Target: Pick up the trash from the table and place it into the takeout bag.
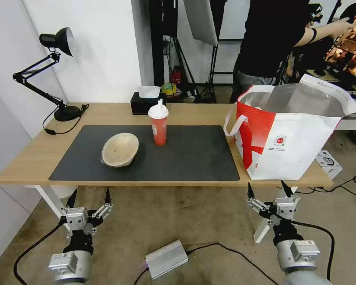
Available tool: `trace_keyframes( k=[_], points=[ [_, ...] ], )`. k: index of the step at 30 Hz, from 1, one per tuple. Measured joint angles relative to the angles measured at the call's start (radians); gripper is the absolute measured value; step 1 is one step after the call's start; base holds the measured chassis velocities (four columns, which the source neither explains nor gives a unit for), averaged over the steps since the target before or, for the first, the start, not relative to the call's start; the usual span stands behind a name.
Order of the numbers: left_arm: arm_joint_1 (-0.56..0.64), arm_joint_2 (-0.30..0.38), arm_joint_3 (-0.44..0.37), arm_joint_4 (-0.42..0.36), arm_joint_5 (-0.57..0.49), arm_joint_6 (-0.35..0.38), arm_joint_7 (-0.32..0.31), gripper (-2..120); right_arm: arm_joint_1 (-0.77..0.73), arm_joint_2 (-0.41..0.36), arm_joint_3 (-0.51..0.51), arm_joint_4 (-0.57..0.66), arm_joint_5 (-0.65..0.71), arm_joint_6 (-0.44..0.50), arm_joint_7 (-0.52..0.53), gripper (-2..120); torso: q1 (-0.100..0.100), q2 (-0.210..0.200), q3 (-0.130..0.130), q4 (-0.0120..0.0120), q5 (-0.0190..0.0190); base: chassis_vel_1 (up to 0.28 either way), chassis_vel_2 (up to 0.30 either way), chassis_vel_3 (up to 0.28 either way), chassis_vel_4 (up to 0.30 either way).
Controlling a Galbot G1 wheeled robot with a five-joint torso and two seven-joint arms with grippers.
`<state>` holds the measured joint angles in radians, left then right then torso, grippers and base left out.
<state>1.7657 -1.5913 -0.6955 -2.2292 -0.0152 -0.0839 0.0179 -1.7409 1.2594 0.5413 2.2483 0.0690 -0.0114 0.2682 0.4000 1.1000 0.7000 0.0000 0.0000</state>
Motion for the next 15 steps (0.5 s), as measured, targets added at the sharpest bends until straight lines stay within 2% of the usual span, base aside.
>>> trace_keyframes(
  k=[15],
  points=[
    [0.003, 0.000, -0.003, -0.008, 0.001, 0.000, 0.000, 100, -0.010, -0.007, -0.025, -0.002, 0.001, -0.010, 0.039, 100, 0.000, 0.000, 0.000, 0.0000, 0.0000, 0.000, 0.000, 0.000, 0.000]
  ],
)
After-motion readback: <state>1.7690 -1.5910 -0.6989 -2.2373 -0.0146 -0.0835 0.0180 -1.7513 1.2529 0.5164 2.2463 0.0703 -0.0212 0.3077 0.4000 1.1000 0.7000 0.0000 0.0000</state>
